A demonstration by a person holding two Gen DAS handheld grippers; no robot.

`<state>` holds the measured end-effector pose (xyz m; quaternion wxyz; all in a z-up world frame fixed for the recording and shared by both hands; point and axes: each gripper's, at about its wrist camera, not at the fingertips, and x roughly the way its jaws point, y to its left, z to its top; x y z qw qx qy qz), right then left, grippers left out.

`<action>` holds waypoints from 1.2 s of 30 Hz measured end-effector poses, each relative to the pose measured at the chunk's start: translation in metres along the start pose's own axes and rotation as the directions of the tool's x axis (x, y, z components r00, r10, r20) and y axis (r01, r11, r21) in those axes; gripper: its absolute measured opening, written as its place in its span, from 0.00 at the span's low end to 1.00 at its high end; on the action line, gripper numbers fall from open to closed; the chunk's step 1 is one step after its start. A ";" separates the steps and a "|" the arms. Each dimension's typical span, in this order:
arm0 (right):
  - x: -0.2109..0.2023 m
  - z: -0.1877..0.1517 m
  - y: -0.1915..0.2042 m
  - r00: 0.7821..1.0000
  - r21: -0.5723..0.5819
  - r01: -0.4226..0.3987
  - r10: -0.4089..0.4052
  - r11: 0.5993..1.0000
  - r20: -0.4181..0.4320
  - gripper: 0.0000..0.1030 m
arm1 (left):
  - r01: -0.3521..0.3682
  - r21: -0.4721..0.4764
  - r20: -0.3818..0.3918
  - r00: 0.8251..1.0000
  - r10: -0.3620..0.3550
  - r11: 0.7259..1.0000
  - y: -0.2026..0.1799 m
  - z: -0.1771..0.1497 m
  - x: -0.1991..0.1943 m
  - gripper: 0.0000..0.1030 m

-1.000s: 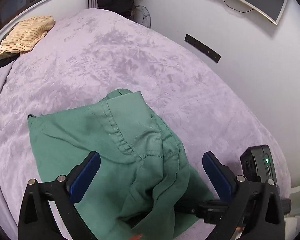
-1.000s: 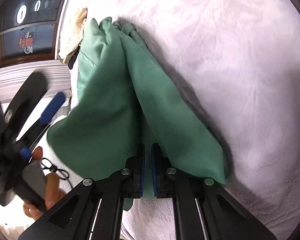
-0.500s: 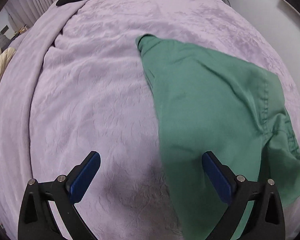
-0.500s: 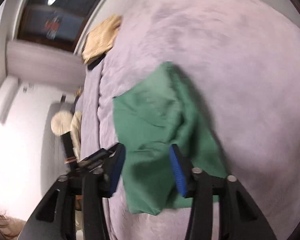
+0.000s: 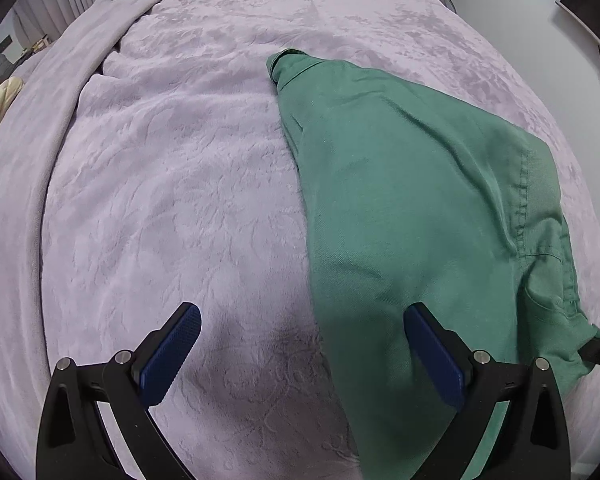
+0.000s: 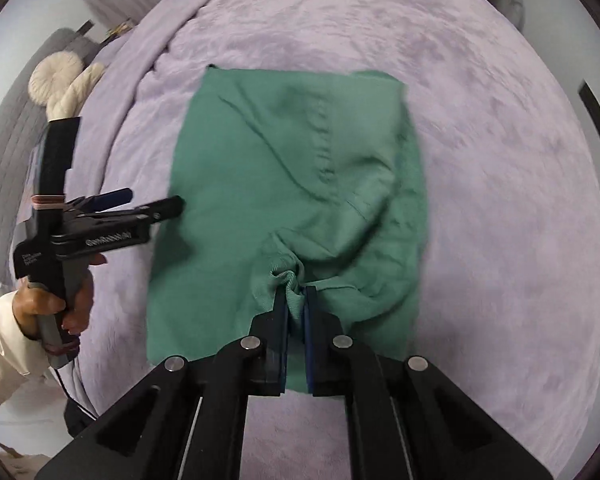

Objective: Fold small clothes

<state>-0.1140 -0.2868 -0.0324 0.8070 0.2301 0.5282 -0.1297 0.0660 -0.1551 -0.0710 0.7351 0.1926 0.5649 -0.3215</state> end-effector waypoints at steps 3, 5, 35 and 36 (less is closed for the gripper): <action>0.020 -0.042 -0.053 0.997 0.200 -0.012 0.026 0.980 -0.066 0.07 | 0.013 -0.011 -0.009 1.000 -0.013 1.000 0.003 -0.001 0.005 0.99; 0.037 -0.066 -0.079 0.993 0.301 -0.067 0.093 0.951 -0.071 0.06 | 0.031 -0.022 -0.024 0.999 -0.032 0.999 0.004 0.000 0.006 0.99; 0.021 0.104 -0.043 0.985 0.032 -0.049 0.043 0.998 0.170 0.04 | 0.090 0.105 -0.042 0.995 -0.087 0.990 -0.036 -0.091 -0.022 0.99; 0.030 0.108 -0.050 0.988 0.040 -0.029 0.022 0.999 0.152 0.03 | 0.090 0.105 -0.044 0.995 -0.085 0.990 -0.038 -0.092 -0.019 0.99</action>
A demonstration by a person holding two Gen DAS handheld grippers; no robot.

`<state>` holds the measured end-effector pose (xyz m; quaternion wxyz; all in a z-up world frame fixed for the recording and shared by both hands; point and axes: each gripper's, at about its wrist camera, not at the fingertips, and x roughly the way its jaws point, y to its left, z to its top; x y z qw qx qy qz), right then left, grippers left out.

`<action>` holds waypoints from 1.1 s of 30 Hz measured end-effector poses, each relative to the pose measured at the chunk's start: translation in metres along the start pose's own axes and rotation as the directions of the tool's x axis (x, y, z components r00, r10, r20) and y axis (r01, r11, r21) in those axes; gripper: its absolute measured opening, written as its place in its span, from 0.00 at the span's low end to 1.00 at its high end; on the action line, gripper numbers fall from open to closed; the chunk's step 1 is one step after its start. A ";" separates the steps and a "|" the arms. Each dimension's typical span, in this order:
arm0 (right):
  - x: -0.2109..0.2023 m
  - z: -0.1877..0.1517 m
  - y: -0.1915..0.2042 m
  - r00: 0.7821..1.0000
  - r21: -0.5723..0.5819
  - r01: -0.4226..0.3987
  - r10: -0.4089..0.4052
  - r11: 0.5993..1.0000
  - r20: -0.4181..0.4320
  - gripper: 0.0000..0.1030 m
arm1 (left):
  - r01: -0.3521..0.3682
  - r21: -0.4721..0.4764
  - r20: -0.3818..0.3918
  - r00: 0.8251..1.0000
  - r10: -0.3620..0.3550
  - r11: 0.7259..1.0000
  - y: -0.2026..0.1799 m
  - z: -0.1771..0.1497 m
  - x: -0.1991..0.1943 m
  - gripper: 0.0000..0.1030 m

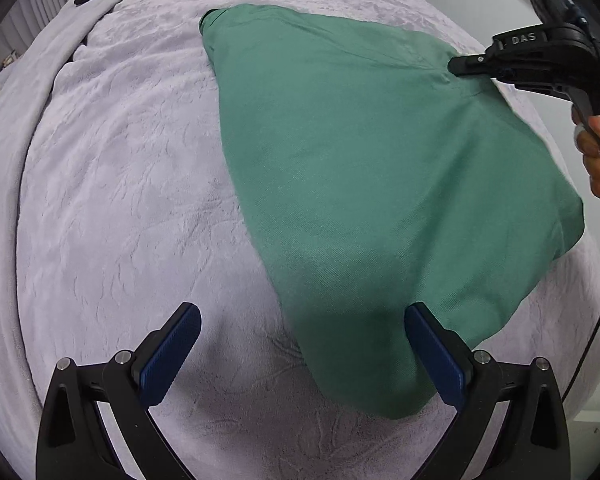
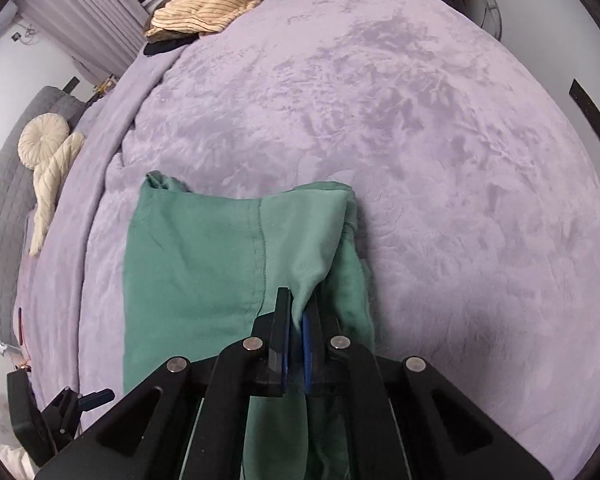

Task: Fold small clothes
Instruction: 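Pinch the folded shirt edge with the right tool to tidy it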

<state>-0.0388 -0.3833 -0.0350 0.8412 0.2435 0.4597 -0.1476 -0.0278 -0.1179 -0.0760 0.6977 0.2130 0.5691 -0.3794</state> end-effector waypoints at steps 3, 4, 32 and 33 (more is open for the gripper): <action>0.032 0.000 -0.020 0.997 -0.001 0.052 -0.052 0.999 -0.059 0.03 | 0.020 -0.024 0.004 1.000 -0.020 1.000 -0.001 -0.003 0.005 0.99; 0.039 -0.003 -0.025 0.996 0.014 0.051 -0.050 0.999 -0.070 0.03 | 0.019 -0.024 0.004 1.000 -0.019 1.000 -0.003 -0.004 0.007 0.99; -0.027 -0.158 -0.042 0.993 0.225 -0.041 0.065 0.973 -0.100 0.00 | -0.036 -0.027 -0.012 0.999 0.035 0.999 0.002 -0.010 -0.015 0.99; -0.030 -0.160 -0.046 0.993 0.247 -0.043 0.069 0.968 -0.099 0.00 | -0.042 -0.026 -0.011 0.999 0.042 0.999 0.002 -0.010 -0.019 0.99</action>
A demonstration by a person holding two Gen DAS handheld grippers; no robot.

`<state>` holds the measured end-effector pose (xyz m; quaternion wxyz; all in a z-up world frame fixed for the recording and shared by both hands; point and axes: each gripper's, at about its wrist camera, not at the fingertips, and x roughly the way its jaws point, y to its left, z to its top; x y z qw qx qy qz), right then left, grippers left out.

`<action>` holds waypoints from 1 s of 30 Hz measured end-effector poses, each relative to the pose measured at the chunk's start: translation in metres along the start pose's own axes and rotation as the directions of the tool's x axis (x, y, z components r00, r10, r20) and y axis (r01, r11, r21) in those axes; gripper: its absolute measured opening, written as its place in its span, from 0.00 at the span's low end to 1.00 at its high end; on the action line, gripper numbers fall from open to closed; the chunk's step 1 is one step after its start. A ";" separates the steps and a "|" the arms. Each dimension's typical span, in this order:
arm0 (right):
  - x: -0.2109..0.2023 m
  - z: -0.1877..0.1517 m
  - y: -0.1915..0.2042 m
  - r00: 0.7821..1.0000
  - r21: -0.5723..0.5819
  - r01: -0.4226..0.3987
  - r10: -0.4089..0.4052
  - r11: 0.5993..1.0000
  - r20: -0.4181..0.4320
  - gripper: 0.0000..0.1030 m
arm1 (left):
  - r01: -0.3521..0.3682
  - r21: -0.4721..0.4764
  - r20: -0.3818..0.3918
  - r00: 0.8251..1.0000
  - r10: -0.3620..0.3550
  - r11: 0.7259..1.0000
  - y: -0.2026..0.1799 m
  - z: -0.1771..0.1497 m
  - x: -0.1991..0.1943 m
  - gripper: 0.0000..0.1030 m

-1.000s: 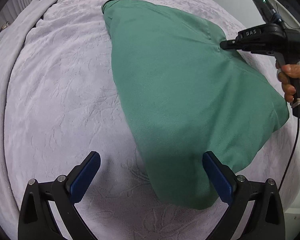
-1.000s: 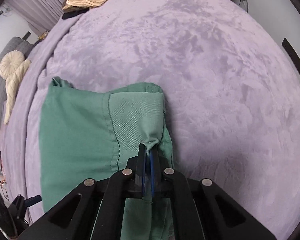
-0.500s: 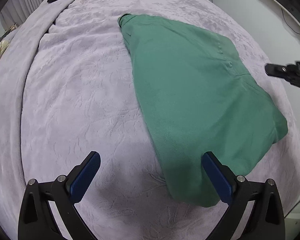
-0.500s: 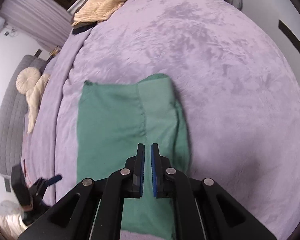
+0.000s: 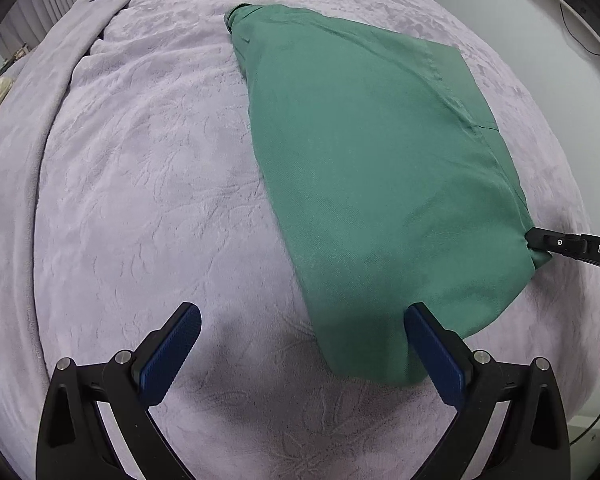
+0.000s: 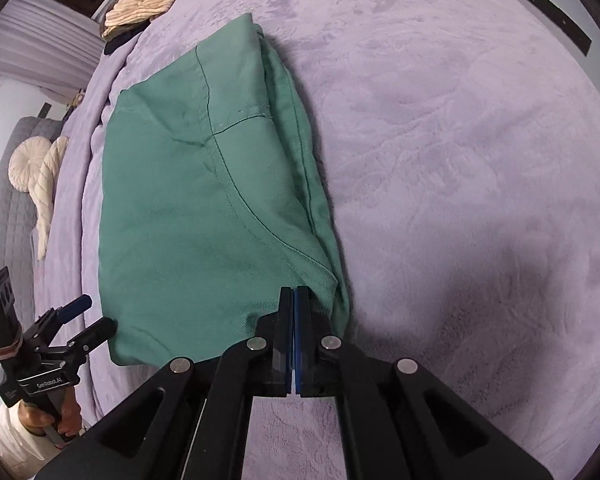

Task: Fold small clothes
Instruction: 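Pinch the folded shirt edge with the right tool to tidy it, then open the right tool and move it to the folded shirt's hem end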

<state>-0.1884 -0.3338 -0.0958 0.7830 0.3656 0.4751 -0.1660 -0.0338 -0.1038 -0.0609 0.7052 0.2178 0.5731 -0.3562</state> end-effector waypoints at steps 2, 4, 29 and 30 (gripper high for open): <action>-0.003 -0.002 -0.007 1.000 0.033 0.008 -0.008 0.999 -0.007 0.00 | -0.014 0.006 0.000 1.000 0.014 1.000 0.001 -0.001 -0.007 0.99; -0.008 -0.005 -0.012 0.999 0.056 0.035 -0.035 0.998 -0.017 0.00 | -0.021 0.004 0.002 1.000 0.021 1.000 0.003 -0.002 -0.014 0.99; -0.035 -0.031 0.042 1.000 0.021 0.027 -0.027 0.999 -0.016 0.77 | -0.053 -0.149 -0.029 0.998 0.050 0.987 0.034 0.004 -0.032 0.99; -0.036 -0.028 0.042 1.000 0.015 0.027 -0.026 1.000 -0.012 0.78 | -0.063 -0.149 -0.038 0.998 0.058 0.987 0.035 0.006 -0.029 0.99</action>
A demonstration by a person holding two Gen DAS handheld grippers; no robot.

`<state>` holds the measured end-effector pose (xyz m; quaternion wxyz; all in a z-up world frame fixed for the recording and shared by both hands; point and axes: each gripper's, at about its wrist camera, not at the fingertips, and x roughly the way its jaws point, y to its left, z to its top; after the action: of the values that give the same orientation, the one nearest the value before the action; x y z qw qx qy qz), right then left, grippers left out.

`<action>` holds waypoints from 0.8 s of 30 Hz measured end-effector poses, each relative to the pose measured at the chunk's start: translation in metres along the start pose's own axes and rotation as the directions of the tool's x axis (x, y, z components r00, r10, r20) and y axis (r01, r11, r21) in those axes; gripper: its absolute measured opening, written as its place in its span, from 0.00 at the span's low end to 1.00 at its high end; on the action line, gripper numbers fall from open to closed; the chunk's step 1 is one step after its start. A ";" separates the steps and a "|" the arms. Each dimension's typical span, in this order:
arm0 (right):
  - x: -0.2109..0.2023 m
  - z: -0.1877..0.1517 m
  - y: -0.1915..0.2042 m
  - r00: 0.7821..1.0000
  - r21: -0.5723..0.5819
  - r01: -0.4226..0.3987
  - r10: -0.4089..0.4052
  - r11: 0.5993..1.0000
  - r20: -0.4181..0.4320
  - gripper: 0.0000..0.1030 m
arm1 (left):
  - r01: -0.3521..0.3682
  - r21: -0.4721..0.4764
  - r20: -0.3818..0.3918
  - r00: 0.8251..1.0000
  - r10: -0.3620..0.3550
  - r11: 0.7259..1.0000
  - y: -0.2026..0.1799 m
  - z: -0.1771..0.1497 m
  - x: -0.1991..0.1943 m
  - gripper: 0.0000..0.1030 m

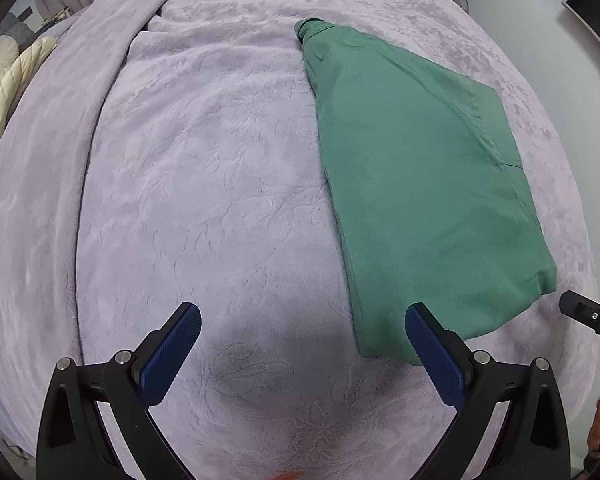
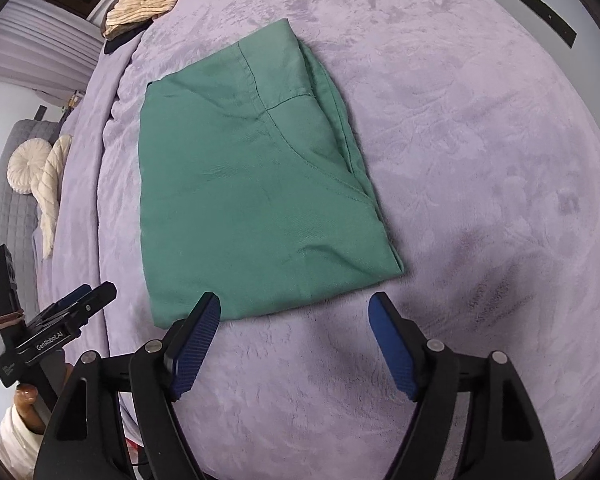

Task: Fold small clothes
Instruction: 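Open the right tool and move it to the folded shirt's hem end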

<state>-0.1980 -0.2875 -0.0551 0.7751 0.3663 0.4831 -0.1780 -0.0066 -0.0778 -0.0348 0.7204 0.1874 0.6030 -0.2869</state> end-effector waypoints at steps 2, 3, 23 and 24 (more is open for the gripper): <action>-0.002 0.007 0.000 1.000 -0.016 0.006 -0.006 1.000 0.009 0.79 | -0.004 0.000 -0.004 1.000 0.004 1.000 -0.001 0.004 0.002 0.99; -0.005 0.008 -0.002 1.000 -0.024 0.010 -0.010 1.000 0.013 0.80 | -0.005 -0.003 -0.003 1.000 0.005 1.000 -0.002 0.007 0.003 0.99; 0.038 0.108 -0.058 0.988 -0.006 -0.115 0.114 0.993 -0.105 0.81 | 0.182 -0.121 -0.058 0.980 -0.190 0.976 0.000 0.075 0.063 0.99; 0.042 0.111 -0.060 0.983 0.004 -0.144 0.144 0.990 -0.113 0.81 | 0.202 -0.135 -0.064 0.975 -0.211 0.970 0.001 0.077 0.067 0.99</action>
<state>-0.1473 -0.4068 -0.0866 0.7580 0.4083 0.4989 -0.0994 0.0597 -0.1370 -0.0850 0.6732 0.0881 0.6638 -0.3136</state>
